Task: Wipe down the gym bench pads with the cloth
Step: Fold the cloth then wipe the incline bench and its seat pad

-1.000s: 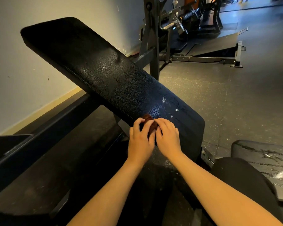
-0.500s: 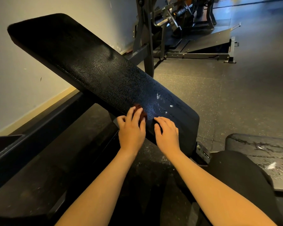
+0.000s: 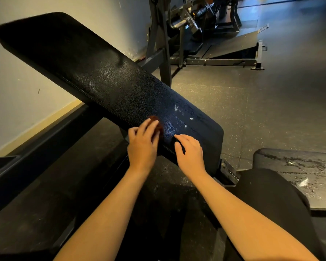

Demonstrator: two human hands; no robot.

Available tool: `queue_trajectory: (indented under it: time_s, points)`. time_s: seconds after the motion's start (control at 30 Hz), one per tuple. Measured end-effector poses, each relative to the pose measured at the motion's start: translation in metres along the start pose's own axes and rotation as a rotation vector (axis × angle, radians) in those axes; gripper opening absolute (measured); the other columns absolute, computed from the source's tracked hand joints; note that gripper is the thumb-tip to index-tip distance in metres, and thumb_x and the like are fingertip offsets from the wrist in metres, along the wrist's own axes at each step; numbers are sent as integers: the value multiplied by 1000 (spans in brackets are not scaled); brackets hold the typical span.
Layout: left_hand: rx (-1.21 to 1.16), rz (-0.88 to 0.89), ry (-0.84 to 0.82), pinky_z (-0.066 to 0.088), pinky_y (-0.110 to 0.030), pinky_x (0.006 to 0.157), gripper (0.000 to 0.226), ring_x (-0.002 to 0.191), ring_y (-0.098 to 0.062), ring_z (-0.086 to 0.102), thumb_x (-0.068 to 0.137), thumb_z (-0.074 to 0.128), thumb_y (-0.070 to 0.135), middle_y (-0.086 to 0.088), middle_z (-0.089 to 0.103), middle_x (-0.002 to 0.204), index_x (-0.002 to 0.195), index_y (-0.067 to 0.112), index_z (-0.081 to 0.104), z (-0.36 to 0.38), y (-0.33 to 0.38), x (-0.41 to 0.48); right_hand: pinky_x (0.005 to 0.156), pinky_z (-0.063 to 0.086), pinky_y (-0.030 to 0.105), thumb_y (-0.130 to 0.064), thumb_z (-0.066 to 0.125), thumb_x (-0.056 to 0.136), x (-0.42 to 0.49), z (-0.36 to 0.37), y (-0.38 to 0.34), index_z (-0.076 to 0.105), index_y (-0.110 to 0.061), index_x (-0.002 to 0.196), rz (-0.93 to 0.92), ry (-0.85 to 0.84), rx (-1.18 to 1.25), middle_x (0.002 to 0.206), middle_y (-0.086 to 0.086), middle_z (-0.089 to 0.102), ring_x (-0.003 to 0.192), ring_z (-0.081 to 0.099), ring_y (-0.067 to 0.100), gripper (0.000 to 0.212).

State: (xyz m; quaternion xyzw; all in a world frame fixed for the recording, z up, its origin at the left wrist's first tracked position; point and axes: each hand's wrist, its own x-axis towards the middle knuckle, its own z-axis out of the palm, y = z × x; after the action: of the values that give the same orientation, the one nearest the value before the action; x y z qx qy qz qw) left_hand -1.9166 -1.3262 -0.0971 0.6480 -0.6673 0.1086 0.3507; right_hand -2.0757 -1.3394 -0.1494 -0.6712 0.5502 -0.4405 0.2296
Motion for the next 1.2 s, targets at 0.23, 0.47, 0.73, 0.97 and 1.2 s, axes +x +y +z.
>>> queue_trajectory:
  time_s: [0.23,0.47,0.73,0.97,1.2]
  points:
    - [99,70,-52,53,-36,65,41,100,-27,37,100,50,37,1,53,147,138,23,60,21,24,-24,108,34,34,-33,43,105,-9,-4,1,49,-30,146,47,13,-52,139,-9,52,131,41,9,42]
    - [41,157,-147,56,-37,63,48,101,-31,46,92,59,25,1,50,148,140,22,56,31,32,-48,111,37,41,-35,39,106,-13,-11,1,54,-33,140,131,0,134,134,-11,57,127,46,9,38]
    - [-72,-11,-47,47,-35,92,40,113,-27,41,100,57,29,2,56,145,139,20,61,5,15,-14,111,37,48,-43,47,102,-17,-15,6,55,-35,139,112,-7,112,133,-13,58,130,45,10,38]
    - [-27,-41,-144,46,-34,85,48,116,-28,34,102,43,47,4,45,154,144,25,55,19,31,-28,111,37,47,-44,44,102,-15,-16,4,55,-35,138,117,0,109,134,-13,57,130,45,10,39]
    - [-147,7,-188,44,-26,87,48,104,-22,37,104,35,45,9,47,151,139,24,60,38,51,-59,104,38,24,-29,48,104,-20,-28,8,60,-28,135,136,-35,147,128,-11,61,122,50,6,34]
